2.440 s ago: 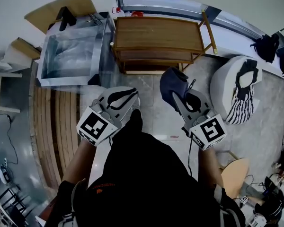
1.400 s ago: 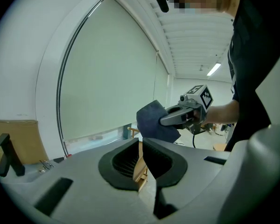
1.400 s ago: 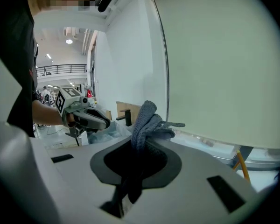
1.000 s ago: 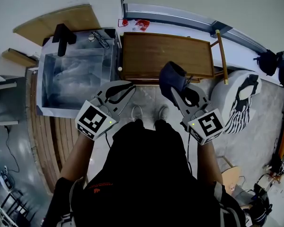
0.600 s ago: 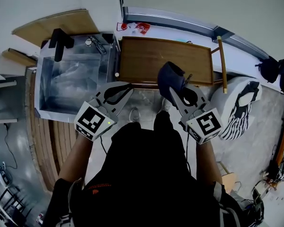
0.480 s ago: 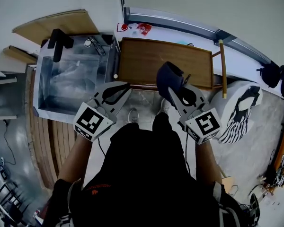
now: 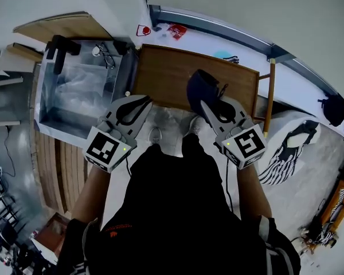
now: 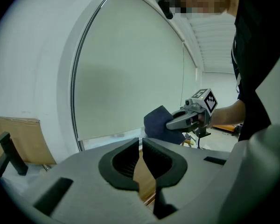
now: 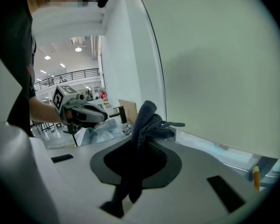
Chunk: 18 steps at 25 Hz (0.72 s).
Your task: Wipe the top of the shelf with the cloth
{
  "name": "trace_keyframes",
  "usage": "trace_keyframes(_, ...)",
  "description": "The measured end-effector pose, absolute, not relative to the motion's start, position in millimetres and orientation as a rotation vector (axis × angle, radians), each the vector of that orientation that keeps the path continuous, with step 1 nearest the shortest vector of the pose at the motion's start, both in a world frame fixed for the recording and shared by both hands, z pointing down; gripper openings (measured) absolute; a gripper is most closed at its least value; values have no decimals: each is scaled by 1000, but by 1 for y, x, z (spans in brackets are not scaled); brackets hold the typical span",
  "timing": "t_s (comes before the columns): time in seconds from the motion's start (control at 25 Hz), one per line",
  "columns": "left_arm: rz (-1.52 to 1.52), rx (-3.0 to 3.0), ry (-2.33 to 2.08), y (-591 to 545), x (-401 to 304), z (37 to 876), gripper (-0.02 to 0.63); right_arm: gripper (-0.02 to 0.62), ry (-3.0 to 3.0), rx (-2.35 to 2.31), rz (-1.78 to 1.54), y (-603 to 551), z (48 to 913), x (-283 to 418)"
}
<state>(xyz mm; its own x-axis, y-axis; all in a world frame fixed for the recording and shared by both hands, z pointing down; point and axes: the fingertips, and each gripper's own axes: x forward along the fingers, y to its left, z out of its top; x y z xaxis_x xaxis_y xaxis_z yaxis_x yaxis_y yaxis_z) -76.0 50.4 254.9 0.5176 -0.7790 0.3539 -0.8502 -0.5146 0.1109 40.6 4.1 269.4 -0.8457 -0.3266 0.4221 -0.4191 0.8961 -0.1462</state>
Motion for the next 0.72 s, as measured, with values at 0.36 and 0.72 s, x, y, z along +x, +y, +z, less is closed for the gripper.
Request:
trace_keyframes(0.36,415,2418,-1505,-3,-29,257,37,41,-2709,397,340,-54,279,77)
trace_keyframes(0.72,414,2309,-1529,-27,-18,282,37,41,-2694,365,364,-96,304,85)
